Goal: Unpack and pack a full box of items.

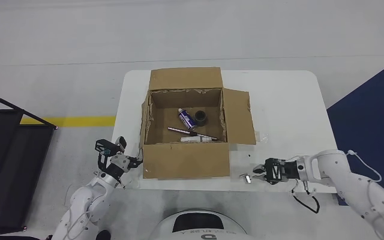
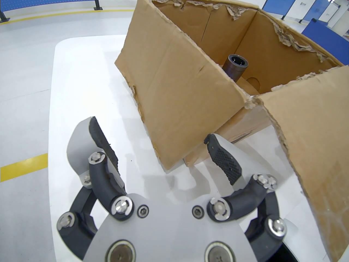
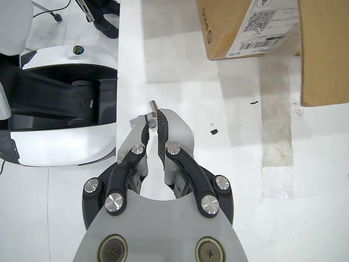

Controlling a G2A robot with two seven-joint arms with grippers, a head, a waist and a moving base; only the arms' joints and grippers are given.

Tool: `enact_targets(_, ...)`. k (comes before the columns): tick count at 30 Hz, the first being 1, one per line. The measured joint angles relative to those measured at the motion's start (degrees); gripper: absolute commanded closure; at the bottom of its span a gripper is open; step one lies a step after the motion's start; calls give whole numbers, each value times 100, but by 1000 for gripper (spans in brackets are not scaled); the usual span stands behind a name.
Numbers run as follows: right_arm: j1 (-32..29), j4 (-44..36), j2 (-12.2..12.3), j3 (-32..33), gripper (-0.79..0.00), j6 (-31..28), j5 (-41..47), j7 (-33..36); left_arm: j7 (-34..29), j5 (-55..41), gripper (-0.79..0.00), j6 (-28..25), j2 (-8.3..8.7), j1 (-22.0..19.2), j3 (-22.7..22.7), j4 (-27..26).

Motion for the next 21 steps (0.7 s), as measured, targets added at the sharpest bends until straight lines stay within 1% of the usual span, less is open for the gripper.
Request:
enact_targets(4, -184, -214, -4, -6, -286, 127, 45, 337, 0, 0, -785, 0, 0, 0, 0, 0)
enact_targets(10, -179, -290, -70, -105, -296, 218, 212, 821, 0, 0, -785, 0, 0, 0, 0, 0)
enact_targets(11, -164, -284, -83, -119, -305, 249, 241, 894, 0, 0, -785, 0, 0, 0, 0, 0)
enact_targets(13, -128, -275, -117, -157, -348, 349, 316, 1076, 0, 0, -785, 0, 0, 0, 0, 0)
enact_targets(17, -39, -263, -187, -256, -385, 503, 462, 1407, 0, 0, -785, 0, 0, 0, 0, 0)
enact_targets(21, 80, -276, -268, -398, -456, 579, 536, 1726, 0, 0, -785, 0, 0, 0, 0, 0)
